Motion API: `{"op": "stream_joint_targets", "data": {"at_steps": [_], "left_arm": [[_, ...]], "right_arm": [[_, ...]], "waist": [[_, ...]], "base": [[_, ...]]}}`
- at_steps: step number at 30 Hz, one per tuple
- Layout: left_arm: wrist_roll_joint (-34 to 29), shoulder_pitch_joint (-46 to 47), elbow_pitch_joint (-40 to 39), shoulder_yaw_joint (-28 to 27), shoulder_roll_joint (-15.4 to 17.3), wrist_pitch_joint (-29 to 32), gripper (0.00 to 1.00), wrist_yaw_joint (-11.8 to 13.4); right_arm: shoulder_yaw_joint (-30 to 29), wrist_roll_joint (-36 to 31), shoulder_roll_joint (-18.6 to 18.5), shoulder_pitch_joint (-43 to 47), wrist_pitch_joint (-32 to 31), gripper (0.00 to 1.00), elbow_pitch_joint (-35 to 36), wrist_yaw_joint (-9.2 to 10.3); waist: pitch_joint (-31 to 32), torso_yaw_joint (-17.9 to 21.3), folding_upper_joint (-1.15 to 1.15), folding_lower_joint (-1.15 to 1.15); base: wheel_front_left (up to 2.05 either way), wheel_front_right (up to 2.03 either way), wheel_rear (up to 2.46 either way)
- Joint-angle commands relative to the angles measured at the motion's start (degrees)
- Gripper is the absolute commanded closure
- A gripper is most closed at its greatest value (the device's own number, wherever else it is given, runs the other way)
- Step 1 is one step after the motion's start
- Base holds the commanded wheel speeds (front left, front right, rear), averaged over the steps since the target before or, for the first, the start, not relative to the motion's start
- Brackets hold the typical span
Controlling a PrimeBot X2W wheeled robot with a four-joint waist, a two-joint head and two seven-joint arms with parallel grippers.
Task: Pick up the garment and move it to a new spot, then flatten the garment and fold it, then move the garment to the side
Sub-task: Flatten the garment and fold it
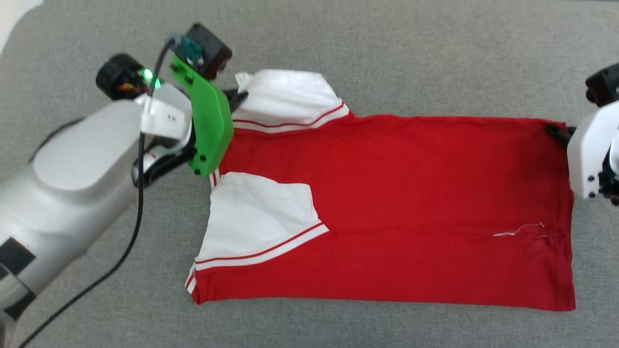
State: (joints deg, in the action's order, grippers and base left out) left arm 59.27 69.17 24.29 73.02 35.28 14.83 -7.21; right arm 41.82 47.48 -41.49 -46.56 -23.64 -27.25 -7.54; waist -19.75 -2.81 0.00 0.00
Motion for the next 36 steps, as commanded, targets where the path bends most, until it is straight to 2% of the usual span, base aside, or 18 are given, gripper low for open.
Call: {"op": "stream_joint_targets", "data": {"at_steps": [1,5,6,8,21,30,36], "left_arm": [[0.3,-2.4,-0.9,0.1,0.5,-0.9,1.00,0.7],[0.9,-6.3,-3.4,0.1,2.0,-2.6,1.00,2.4],[1.9,-9.5,-5.6,0.1,3.0,-3.5,1.00,3.6],[2.4,-11.9,-7.2,0.1,3.7,-4.1,1.00,4.6],[4.8,-27.7,-15.8,0.2,8.3,-7.0,1.00,11.0],[5.4,-34.9,-15.9,0.3,7.5,-7.4,1.00,12.4],[5.7,-36.1,-13.4,0.1,5.7,-8.3,1.00,12.1]], "right_arm": [[0.4,0.7,-0.6,2.1,2.0,1.00,0.5,0.05],[0.8,1.7,-1.8,6.0,6.5,1.00,1.4,0.05],[0.5,2.9,-2.1,9.2,9.2,1.00,1.9,0.05],[0.2,3.4,-2.2,11.2,10.7,1.00,2.4,0.05],[-3.5,3.5,-3.2,26.8,15.5,1.00,7.8,0.05],[-9.1,3.1,-1.7,36.8,14.5,1.00,10.4,0.05],[-11.6,1.9,0.1,39.5,12.6,1.00,11.3,0.05]], "waist": [[3.3,0.0,0.00,0.00],[5.6,-0.2,0.00,0.00],[7.2,-0.4,0.00,0.00],[8.2,-0.4,0.00,0.00],[12.9,-1.3,0.00,0.00],[12.9,-1.7,0.00,0.00],[12.1,-1.6,0.00,0.00]], "base": [[0.00,0.00,0.00],[0.00,0.00,0.00],[0.00,0.00,0.00],[0.00,0.00,0.00],[0.00,0.00,0.00],[0.00,0.00,0.00],[0.00,0.00,0.00]]}}
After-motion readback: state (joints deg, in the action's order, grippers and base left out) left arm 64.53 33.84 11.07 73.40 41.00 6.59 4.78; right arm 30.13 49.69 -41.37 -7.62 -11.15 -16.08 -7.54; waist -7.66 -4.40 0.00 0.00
